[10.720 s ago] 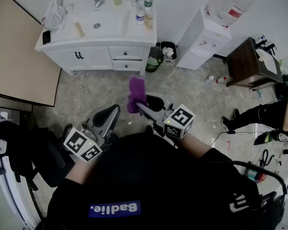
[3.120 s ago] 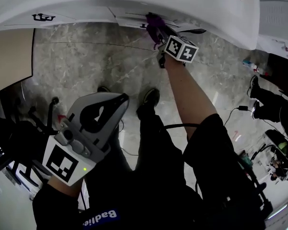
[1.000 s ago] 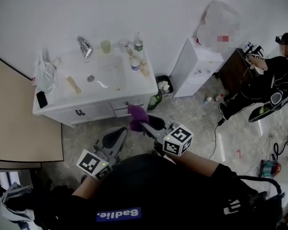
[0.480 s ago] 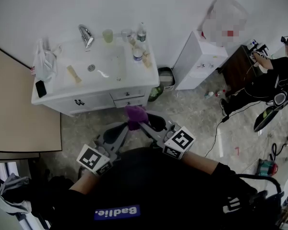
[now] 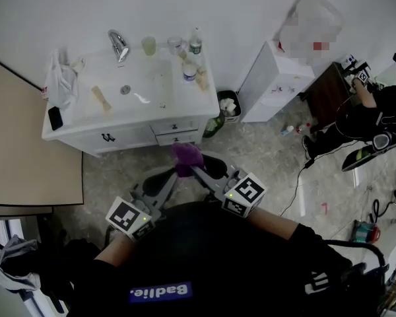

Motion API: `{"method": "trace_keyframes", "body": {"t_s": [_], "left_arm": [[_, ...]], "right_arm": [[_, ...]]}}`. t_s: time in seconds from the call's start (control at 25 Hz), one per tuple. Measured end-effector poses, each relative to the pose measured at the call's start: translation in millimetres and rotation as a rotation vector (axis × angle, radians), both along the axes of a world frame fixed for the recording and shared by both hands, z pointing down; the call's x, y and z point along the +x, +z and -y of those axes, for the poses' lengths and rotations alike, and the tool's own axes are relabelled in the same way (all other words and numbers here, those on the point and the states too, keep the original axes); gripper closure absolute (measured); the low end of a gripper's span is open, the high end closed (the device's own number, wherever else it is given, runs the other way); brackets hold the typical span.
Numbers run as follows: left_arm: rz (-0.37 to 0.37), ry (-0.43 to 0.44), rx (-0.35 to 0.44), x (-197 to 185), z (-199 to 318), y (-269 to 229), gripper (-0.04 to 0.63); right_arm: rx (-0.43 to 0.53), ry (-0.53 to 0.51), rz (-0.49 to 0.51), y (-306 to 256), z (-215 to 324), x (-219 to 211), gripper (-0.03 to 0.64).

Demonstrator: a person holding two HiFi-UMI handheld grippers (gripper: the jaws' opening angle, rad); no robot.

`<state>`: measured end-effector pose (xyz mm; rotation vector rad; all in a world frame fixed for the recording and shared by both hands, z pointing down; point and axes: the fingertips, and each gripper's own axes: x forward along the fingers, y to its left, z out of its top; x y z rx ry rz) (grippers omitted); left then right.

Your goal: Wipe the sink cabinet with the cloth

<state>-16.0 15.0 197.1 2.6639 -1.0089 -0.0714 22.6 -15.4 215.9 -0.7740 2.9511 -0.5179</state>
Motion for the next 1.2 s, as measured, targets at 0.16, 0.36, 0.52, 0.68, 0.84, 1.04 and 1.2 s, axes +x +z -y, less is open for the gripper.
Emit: {"method": "trace_keyframes", "body": {"t_s": [0.16, 0.36, 0.52, 0.68, 0.84, 1.04, 1.2], "left_arm": [[-0.002, 0.006, -0.002, 3.2, -2.3, 0.6, 0.594], [-0.002, 0.011, -0.001, 6.1, -5.7, 0.3, 0.594], [0.003, 0.013, 0.004, 5.3, -9.5, 1.2, 0.594], [0.007, 0.028, 0.006, 8.1, -13.9, -0.7, 0.594], [0.014, 0.026, 0.009, 8.3, -16.0, -1.7, 0.594], [0.017, 0.022, 0.011, 6.2, -16.1, -4.6, 0.594], [0.023, 0.023, 0.017, 6.1, -16.4, -4.8, 0.594]], "right_arm": [[-0.004, -0.003, -0.009, 2.5, -2.2, 0.5, 0.517], [-0.007, -0.001, -0.014, 3.2, -5.0, 2.8, 0.515], [-0.014, 0.001, -0.014, 5.1, -8.5, 2.3, 0.517], [-0.013, -0.016, -0.022, 5.3, -11.9, -1.8, 0.517], [-0.005, -0.019, -0.024, 3.6, -13.6, -1.9, 0.515], [-0.007, -0.023, -0.024, 0.8, -13.5, -2.9, 0.515], [-0.006, -0.025, -0.029, 2.2, -13.3, -3.5, 0.517]]}}
